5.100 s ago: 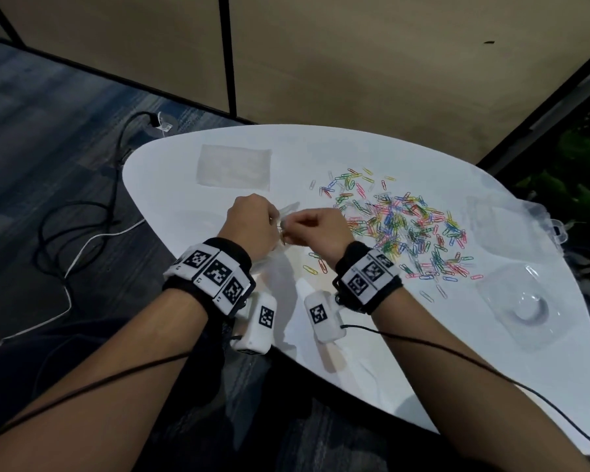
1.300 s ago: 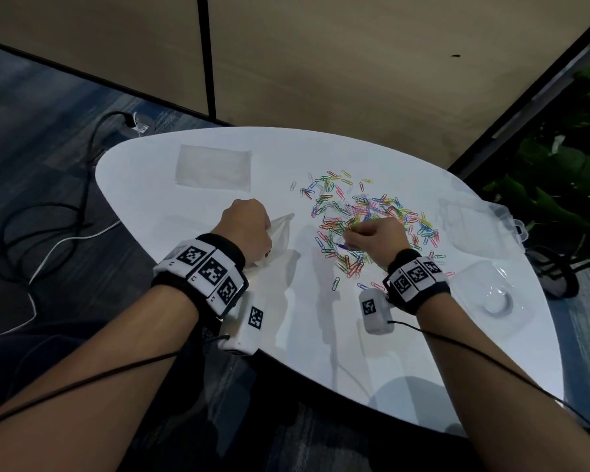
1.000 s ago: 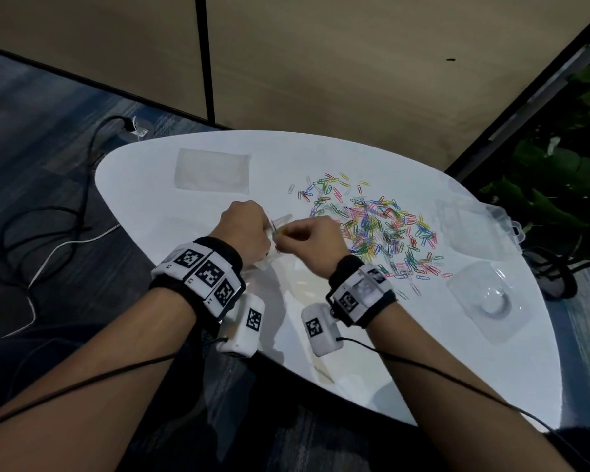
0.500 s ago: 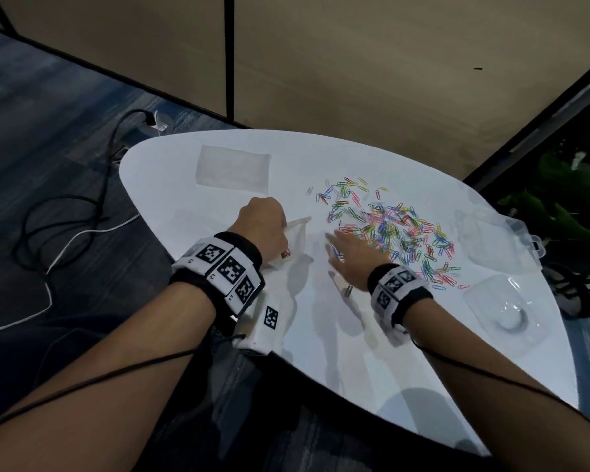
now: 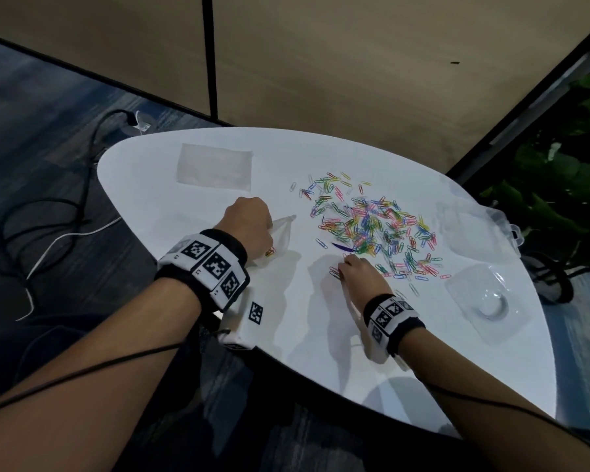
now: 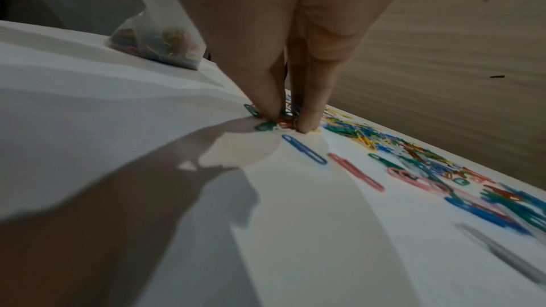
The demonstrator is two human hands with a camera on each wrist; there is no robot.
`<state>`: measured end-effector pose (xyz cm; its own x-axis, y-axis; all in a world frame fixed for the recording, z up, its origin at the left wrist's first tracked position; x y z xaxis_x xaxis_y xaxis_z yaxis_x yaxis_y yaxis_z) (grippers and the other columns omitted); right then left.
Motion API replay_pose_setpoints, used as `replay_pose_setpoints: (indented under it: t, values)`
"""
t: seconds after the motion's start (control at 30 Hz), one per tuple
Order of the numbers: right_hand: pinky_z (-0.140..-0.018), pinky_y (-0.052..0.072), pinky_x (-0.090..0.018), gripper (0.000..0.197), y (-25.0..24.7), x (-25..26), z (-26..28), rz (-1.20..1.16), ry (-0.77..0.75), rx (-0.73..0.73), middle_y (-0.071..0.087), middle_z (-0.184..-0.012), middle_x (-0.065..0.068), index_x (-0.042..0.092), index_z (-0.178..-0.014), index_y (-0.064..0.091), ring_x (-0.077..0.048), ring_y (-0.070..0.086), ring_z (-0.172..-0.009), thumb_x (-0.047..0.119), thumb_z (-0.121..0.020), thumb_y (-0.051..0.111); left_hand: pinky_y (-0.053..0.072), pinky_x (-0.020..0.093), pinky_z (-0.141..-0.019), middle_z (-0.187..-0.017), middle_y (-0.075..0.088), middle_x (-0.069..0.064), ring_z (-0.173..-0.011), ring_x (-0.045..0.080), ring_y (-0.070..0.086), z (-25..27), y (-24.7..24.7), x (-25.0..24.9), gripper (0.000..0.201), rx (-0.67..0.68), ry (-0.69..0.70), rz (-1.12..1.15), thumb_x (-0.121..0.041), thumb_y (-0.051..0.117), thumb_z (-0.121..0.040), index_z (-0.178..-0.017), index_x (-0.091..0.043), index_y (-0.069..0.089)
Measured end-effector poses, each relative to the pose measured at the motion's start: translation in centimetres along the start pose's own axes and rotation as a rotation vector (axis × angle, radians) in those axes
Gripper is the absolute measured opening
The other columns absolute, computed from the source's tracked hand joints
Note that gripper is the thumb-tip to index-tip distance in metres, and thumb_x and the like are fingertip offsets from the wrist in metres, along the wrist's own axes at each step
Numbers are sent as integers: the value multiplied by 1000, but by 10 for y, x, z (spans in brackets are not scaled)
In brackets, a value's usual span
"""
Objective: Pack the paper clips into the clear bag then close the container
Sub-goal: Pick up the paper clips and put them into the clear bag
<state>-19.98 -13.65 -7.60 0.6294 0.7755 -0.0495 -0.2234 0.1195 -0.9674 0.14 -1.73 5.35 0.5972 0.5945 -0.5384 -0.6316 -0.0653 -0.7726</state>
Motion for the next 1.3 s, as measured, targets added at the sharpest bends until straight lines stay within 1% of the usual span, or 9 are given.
replay_pose_setpoints:
  t: [0.13, 0.43, 0.53, 0.63, 0.8, 0.97, 1.07, 1.2, 1.3]
  values:
    - [-69, 47, -28, 16, -14, -10, -8, -99, 95, -83, 62, -95, -13, 1, -85, 69, -29, 62, -85, -8, -83, 57, 59, 37, -88, -107, 73, 13, -99, 30, 69, -1, 5, -6, 26, 14, 9, -16, 1, 58, -84, -103, -3, 75]
    - [-64, 53, -18, 8, -32, -89, 2, -794, 664, -81, 74, -83, 1, 18, -85, 80, -6, 61, -63, 18, -77, 79, 59, 34, -84, -104, 72, 14, -98, 31, 70, -5, 12, -18, 30, 37, 20, -33, 2, 54, -85, -108, -3, 73]
    - [-81, 61, -33, 6, -25, -92, 6, -1275, 751, -49, 76, -99, -12, 14, -79, 76, -22, 72, -83, 16, -74, 80, 59, 38, -87, -103, 71, 16, -99, 32, 70, -6, 13, -21, 27, 35, 24, -28, 2, 54, -84, -105, -2, 71]
    - [-78, 61, -27, 22, -37, -65, 5, -1866, 696, -88, 73, -102, -20, -9, -101, 69, -23, 73, -86, -3, -80, 72, 60, 38, -84, -100, 72, 17, -95, 33, 71, -7, 15, -26, 14, 46, 29, -23, 2, 53, -84, -87, 1, 66]
    - [-76, 59, -21, 24, -66, 5, 1, -2166, 497, 85, 72, -98, -16, -10, -111, 64, -18, 71, -89, -8, -88, 60, 51, 31, -65, -83, 66, 16, -84, 34, 69, -4, 25, -38, 28, 63, 55, -34, 5, 50, -81, -58, -9, 43]
    - [-74, 60, -23, 21, -68, 51, -5, -2042, 459, 116, 70, -100, -24, -16, -105, 64, -22, 70, -83, -10, -85, 63, 59, 37, -88, -94, 75, 16, -95, 30, 72, -4, 24, -36, 23, 45, 61, 69, -1, 57, -85, -99, -4, 75]
    - [-76, 61, -27, 20, -68, 56, -14, -1765, 430, 2, 70, -101, -27, -14, -102, 68, -25, 69, -76, -9, -83, 65, 61, 38, -84, -90, 75, 14, -90, 30, 73, -4, 21, -33, 21, 44, 70, 111, -2, 61, -83, -92, -8, 79]
    - [-65, 46, -13, 26, -96, 79, -20, -848, 22, -10, 67, -80, 4, 11, -97, 76, -7, 59, -67, 1, -82, 56, 60, 36, -83, -95, 75, 11, -93, 29, 71, -4, 17, -29, 24, 26, 82, 109, 0, 61, -83, -93, -11, 80]
    - [-67, 47, -13, 36, -107, 81, -15, -854, -112, 13, 70, -83, 3, 12, -98, 76, -3, 61, -65, -7, -83, 49, 59, 35, -85, -97, 74, 12, -95, 30, 70, -2, 11, -25, 23, 9, 77, 105, 0, 61, -85, -96, -9, 79]
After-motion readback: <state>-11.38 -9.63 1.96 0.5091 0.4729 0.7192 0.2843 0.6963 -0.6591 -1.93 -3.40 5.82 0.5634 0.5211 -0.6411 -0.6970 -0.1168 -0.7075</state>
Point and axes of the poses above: each hand's wrist, its own z-axis away from the middle knuckle, its own y-axis out of the palm, x = y × z, the point moved 8 cm from there along -z, towards the middle knuckle
